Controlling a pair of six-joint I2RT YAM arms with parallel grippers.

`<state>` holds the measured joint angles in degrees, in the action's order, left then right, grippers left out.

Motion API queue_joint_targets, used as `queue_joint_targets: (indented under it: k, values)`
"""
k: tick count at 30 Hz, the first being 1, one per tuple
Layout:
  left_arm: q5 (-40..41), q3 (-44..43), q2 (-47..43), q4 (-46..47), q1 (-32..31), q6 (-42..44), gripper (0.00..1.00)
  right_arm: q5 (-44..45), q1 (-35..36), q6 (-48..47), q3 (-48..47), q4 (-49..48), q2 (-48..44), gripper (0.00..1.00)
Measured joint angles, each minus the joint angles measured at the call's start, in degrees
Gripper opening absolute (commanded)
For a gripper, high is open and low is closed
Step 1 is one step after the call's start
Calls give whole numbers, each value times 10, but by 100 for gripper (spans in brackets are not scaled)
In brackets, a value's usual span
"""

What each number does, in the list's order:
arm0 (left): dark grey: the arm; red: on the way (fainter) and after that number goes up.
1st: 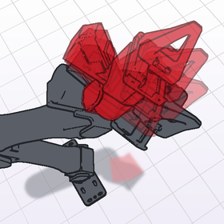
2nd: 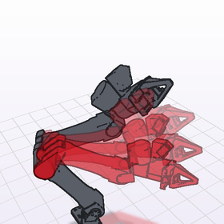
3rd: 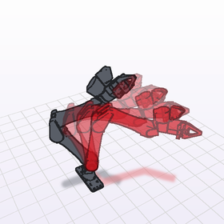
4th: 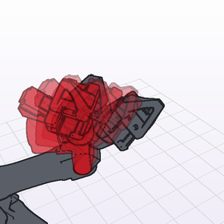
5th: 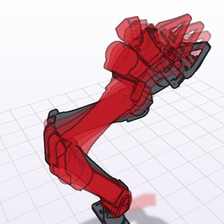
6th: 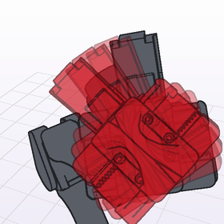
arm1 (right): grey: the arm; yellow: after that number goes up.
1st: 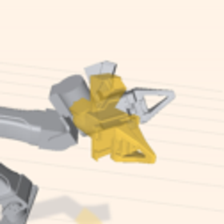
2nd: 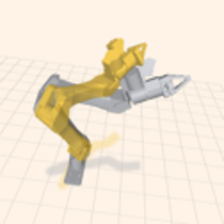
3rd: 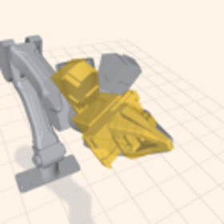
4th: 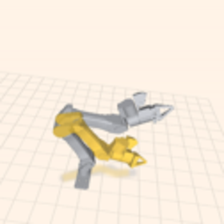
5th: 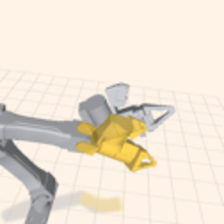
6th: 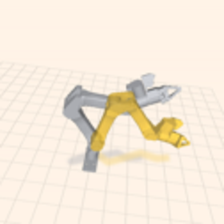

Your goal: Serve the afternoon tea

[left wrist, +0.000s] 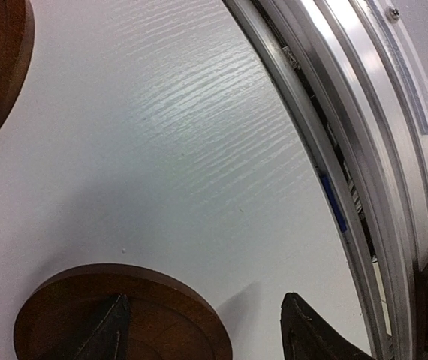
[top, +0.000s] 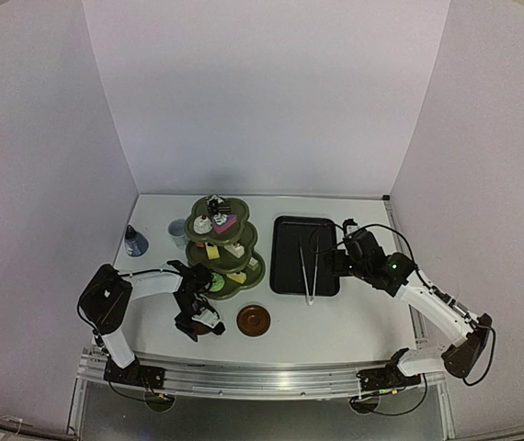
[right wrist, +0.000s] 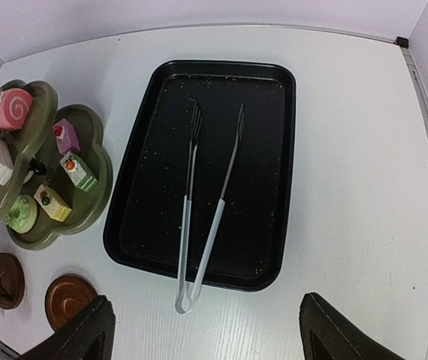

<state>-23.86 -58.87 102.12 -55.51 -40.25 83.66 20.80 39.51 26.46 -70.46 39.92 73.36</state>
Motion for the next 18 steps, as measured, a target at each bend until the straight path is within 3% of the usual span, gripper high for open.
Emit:
queue_joint_targets:
  k: [13, 18]
  values:
    - [3, -23, 15, 0, -3, -2, 71, 4, 0, 1, 9, 1, -12, 82]
    - [15, -50, 22, -3, -3, -29, 77, 4, 0, 2, 11, 1, -16, 82]
